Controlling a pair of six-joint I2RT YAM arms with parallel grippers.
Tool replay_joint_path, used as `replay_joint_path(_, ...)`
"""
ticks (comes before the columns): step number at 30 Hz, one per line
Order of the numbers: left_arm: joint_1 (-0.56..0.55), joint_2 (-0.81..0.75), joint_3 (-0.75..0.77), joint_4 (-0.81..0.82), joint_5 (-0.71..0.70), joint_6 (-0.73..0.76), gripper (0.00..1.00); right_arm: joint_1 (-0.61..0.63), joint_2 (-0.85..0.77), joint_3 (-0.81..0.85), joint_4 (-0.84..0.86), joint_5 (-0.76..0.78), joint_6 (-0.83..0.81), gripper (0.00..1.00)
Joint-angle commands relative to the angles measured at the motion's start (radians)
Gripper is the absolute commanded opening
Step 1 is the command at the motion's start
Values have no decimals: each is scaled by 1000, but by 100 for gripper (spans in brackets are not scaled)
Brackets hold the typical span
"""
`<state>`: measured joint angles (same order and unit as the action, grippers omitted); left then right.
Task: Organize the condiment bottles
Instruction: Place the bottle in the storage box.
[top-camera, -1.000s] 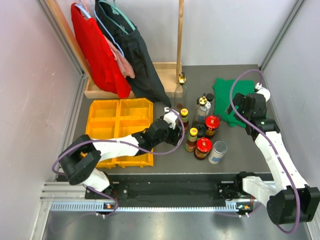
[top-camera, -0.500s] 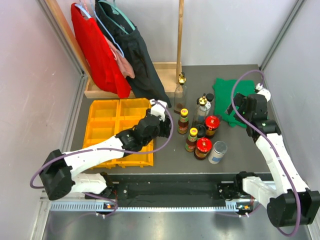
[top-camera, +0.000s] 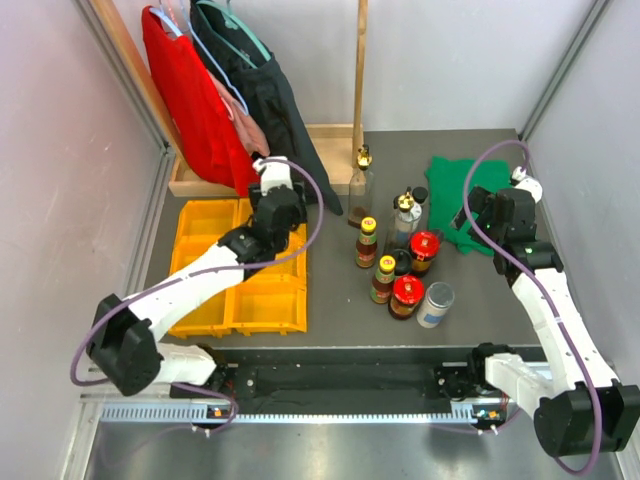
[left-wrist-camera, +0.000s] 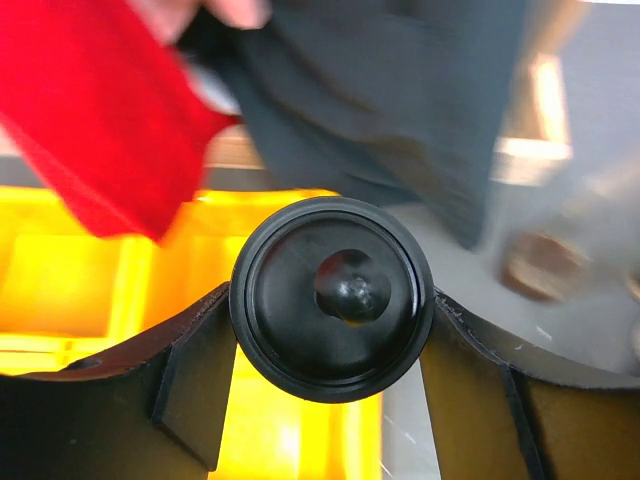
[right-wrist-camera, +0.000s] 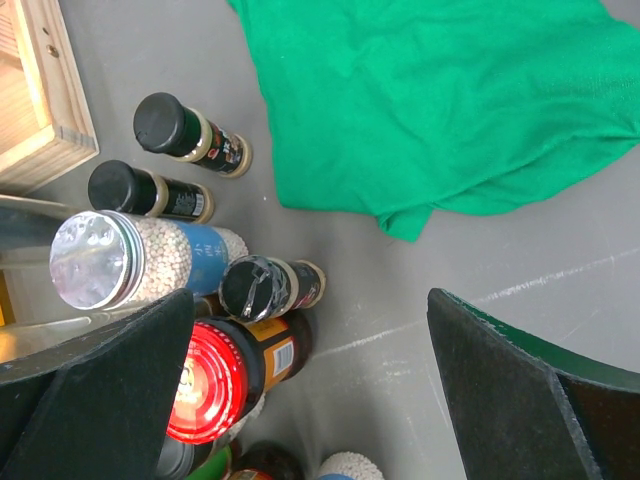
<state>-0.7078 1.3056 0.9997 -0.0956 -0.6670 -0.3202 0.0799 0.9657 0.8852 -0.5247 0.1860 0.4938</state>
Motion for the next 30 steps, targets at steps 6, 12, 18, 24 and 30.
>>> replay_joint_path(6, 159, 158, 89, 89, 121, -45, 0, -11, 5, 61, 12, 15, -12, 99)
replay_joint_path(12, 220, 225, 79, 131, 185, -71, 0, -11, 27, 74, 9, 15, -17, 99)
replay_joint_path(18, 243, 261, 36, 188, 254, -69, 0, -11, 39, 80, 9, 6, -20, 99)
replay_joint_path(24, 245, 294, 14, 217, 285, -82, 0, -9, 50, 103, -27, 23, -12, 99)
replay_joint_path(30, 245, 314, -10, 240, 293, -82, 13, -9, 42, 120, -37, 14, -20, 99)
